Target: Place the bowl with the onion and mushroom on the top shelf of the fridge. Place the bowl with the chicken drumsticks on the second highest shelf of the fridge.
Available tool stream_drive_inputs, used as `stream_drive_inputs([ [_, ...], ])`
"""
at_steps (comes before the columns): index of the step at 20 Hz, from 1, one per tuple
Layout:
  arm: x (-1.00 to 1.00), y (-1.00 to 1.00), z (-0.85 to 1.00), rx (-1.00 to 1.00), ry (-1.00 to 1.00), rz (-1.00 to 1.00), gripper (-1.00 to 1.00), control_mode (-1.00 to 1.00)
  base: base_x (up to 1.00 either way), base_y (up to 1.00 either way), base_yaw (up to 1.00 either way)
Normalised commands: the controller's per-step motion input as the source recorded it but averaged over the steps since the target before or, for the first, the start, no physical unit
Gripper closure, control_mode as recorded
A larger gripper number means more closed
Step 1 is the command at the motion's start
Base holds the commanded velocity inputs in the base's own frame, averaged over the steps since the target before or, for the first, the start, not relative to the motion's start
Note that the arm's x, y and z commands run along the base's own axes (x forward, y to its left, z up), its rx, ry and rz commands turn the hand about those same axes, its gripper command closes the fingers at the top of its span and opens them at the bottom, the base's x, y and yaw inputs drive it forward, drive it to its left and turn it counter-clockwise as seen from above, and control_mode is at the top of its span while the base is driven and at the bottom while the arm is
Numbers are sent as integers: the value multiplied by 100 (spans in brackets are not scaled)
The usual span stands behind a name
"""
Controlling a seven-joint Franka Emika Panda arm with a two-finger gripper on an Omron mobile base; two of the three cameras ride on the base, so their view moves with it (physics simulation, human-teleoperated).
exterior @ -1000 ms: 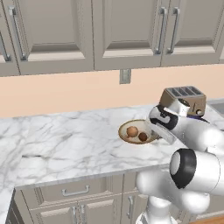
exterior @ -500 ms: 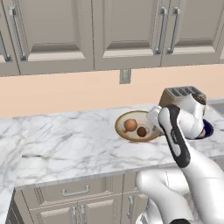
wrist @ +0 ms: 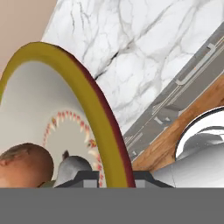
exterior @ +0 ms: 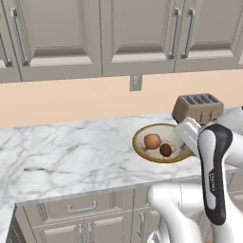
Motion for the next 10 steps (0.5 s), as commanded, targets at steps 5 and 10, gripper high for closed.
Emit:
stream_drive_inputs([
  [5, -1, 0, 0, 0, 0, -1, 100, -100, 0, 0, 0],
  [10, -4, 0, 0, 0, 0, 0, 100, 100, -45, -3, 0],
])
